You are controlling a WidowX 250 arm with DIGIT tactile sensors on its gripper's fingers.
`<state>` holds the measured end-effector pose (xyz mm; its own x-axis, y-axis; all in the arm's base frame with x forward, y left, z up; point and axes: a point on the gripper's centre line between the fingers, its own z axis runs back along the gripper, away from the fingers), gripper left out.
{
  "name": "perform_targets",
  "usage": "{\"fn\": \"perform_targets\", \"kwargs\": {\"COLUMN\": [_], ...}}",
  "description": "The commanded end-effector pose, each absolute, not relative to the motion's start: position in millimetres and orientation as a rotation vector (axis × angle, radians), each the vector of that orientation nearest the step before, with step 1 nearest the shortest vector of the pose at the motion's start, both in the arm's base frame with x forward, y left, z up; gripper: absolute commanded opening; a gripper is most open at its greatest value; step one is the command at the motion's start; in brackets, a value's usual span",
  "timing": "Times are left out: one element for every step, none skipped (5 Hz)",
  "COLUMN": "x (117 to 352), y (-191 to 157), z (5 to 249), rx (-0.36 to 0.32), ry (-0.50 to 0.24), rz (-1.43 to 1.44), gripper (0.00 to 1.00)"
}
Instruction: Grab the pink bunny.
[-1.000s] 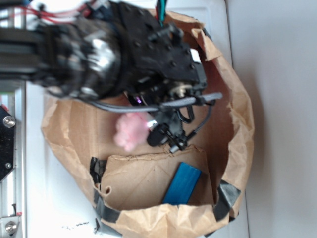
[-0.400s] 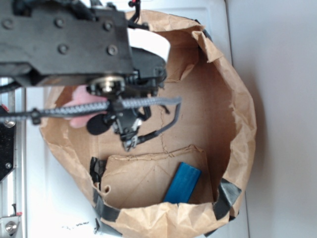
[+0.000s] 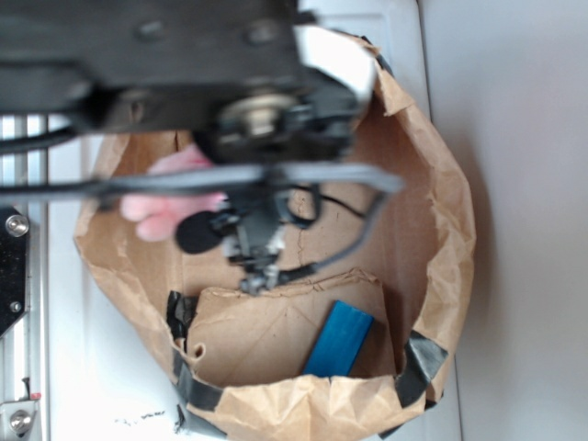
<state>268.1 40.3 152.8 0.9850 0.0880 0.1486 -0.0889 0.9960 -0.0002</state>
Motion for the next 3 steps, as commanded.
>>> {"fn": "perform_targets", "kwargs": {"x": [269.3, 267.0, 270.6], "y": [24.2, 19.6, 15.1], "z": [177.6, 180.6, 175.4], "rx": [0.037, 0.004, 0.038], "ry": [-0.261, -0.252, -0.285], "rz": [-0.033, -0.036, -0.042], "gripper": [0.0, 0.0, 0.0]}}
